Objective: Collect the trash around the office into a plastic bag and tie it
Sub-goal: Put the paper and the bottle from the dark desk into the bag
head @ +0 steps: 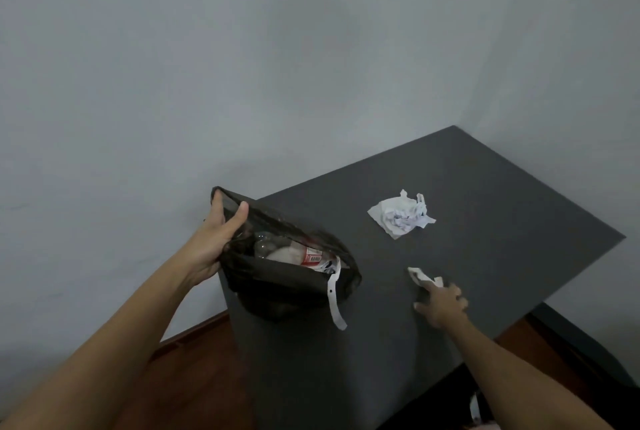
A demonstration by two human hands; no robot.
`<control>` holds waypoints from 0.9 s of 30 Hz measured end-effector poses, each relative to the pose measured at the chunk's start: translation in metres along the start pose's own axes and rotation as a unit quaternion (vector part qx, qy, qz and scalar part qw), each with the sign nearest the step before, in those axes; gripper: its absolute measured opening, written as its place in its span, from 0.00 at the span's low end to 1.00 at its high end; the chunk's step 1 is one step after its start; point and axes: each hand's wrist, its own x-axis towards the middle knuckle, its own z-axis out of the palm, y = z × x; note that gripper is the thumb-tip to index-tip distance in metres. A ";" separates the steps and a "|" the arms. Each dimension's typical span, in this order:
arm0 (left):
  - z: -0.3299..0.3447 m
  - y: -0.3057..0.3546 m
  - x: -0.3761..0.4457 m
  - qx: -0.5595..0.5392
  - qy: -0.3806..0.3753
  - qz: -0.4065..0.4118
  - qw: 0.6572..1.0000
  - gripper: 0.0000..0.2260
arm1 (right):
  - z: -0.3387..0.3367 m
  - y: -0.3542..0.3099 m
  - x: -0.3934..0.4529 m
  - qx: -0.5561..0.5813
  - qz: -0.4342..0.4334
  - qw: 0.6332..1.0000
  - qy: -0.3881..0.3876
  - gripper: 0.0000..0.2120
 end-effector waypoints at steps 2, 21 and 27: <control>-0.001 -0.003 0.001 0.003 0.000 -0.001 1.000 0.34 | 0.016 0.005 0.002 0.003 -0.068 0.997 0.036 0.16; -0.002 0.003 -0.018 0.027 -0.079 -0.031 0.996 0.56 | -0.026 -0.168 -0.151 0.615 -0.099 0.698 -0.353 0.07; 0.002 -0.001 -0.031 0.060 -0.116 -0.035 0.991 0.60 | -0.061 -0.244 -0.174 0.690 -0.265 0.653 -0.165 0.10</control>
